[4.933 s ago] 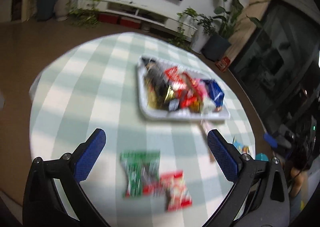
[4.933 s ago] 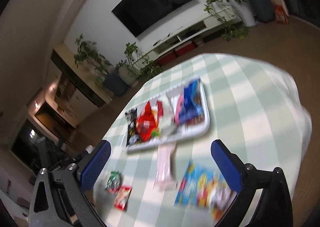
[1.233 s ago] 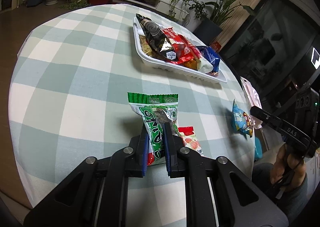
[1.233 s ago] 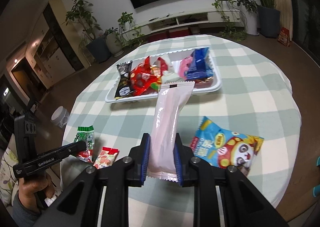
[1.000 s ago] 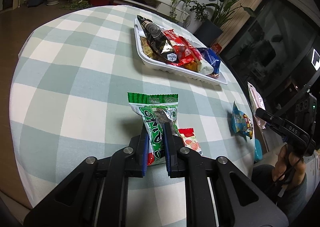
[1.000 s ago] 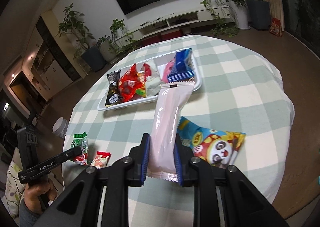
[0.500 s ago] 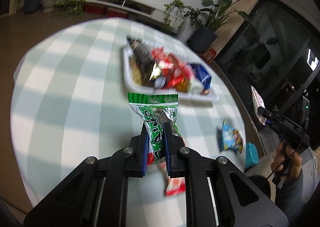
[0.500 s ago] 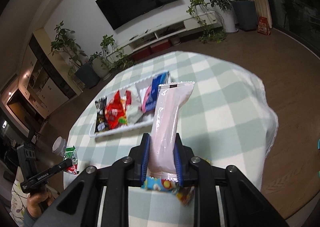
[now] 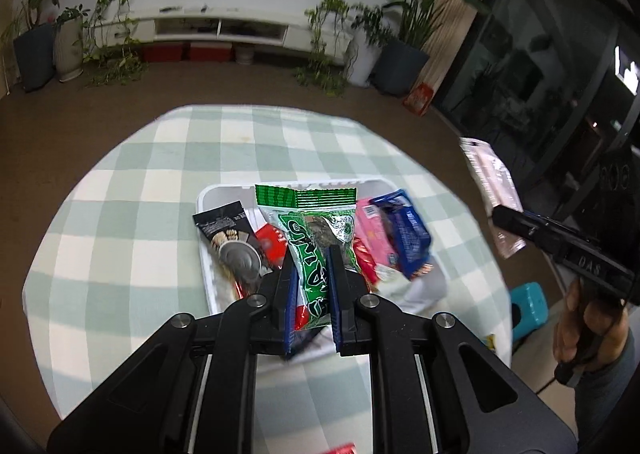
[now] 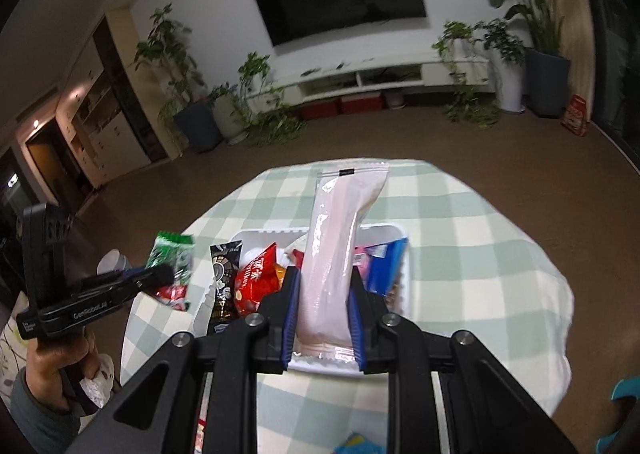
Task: Organize snacks
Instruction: 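Carry the green packet and pink bar over the white tray with both tools, then open both tools to drop the packet and bar into the tray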
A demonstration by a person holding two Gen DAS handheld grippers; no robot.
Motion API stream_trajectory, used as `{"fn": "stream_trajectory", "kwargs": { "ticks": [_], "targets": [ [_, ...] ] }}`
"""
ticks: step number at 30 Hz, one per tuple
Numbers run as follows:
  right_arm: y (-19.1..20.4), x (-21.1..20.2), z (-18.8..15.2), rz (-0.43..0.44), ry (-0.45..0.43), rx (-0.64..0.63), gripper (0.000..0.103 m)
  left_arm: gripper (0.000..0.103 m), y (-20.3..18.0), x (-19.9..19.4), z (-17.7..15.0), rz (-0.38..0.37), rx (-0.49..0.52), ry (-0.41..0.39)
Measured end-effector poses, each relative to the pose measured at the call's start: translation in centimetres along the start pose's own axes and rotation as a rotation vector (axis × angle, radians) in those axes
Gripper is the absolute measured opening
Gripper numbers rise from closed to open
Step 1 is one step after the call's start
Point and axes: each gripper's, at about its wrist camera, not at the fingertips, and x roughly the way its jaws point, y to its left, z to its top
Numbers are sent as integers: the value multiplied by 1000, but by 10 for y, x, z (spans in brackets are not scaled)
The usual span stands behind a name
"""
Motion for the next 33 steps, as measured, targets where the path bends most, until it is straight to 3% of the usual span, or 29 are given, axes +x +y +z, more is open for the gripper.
{"fn": "stream_trajectory", "kwargs": {
  "ticks": [6,11,24,26,27,28,30,33],
  "targets": [
    [13,78,2,-13,148,-74,25,12,-5,50,2,16,33,72],
    [8,117,-9,-34,221,-77,25,12,-5,76,-4,34,51,96],
    [4,141,-13,-83,260,-87,29,17,-5,90,-4,58,68,90],
    [2,140,-13,-85,255,-82,29,22,-5,88,-5,63,66,86],
    [2,141,-13,-85,253,-79,30,32,-6,87,-5,64,65,82],
    [1,140,-13,-86,250,-76,31,52,-6,86,-5,61,64,75],
    [-1,137,-12,-89,234,-70,40,71,-7,82,-5,57,65,59],
    [0,127,-11,-81,207,-71,48,71,-11,76,-5,56,71,50]
  ]
}}
